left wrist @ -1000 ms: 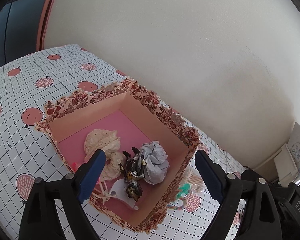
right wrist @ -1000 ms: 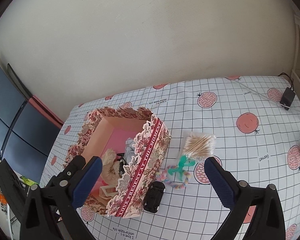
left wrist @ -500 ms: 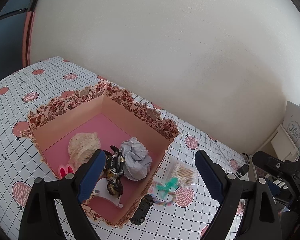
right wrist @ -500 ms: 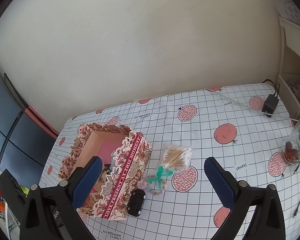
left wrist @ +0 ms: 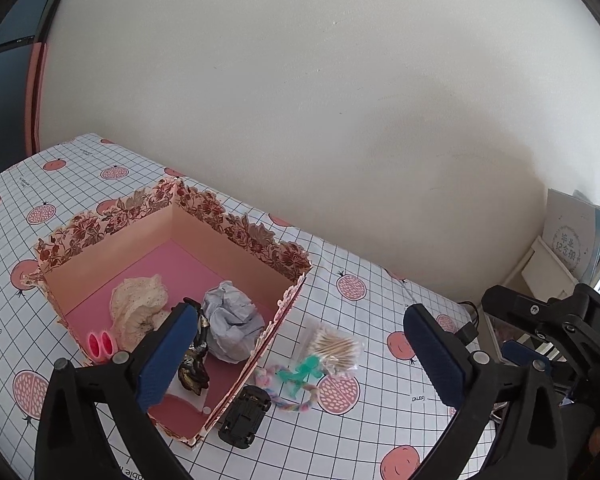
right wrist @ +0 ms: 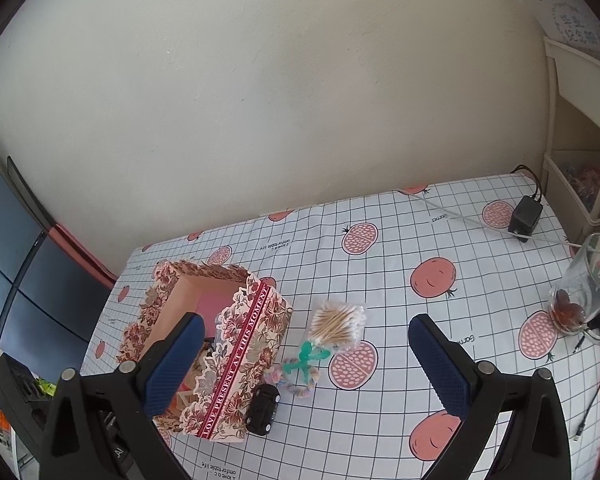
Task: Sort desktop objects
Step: 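Withdraw both tools from the box toward the cotton swab bag and toy car, then reach the left tool to the black toy car while the right tool approaches the rainbow rope toy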
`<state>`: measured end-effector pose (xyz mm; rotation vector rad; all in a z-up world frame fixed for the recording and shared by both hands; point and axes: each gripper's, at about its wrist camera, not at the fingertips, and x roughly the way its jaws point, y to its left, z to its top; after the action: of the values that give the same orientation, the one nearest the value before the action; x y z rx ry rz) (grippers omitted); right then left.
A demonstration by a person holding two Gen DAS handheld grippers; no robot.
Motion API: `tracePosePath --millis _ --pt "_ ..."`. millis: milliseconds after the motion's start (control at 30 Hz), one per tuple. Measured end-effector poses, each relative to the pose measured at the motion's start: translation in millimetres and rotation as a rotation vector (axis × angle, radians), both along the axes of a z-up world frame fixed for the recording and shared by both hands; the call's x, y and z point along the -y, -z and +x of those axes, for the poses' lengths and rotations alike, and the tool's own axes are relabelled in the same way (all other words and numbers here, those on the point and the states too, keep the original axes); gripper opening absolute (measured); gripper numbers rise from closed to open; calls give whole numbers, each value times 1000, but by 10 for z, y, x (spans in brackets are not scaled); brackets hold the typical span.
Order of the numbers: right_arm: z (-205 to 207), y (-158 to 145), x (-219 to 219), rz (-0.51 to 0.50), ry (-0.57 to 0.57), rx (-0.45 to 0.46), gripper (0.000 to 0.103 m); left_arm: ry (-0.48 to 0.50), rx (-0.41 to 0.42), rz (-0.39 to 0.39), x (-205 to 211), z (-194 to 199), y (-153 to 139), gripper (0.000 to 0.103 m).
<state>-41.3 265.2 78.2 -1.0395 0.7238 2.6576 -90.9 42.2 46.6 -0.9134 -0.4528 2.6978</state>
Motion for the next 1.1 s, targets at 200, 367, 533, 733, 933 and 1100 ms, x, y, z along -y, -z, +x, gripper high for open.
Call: tracePosePath --millis 200,367,533,733,933,1100 --pt "57 -54 -68 23 3 -21 103 21 -36 23 -47 37 -34 103" --pt "111 -91 -131 38 8 -39 103 67 -55 40 -164 91 -66 103" --pt "123 -108 -153 79 3 -51 103 118 -68 56 -285 130 -46 103" --pt "100 5 -230 61 4 -42 103 188 -61 48 -439 112 63 103" --pt "70 192 -347 48 30 -8 103 257 -31 37 -598 80 218 103" --pt "17 375 -416 -1 33 15 103 240 64 -39 -670 8 435 103"
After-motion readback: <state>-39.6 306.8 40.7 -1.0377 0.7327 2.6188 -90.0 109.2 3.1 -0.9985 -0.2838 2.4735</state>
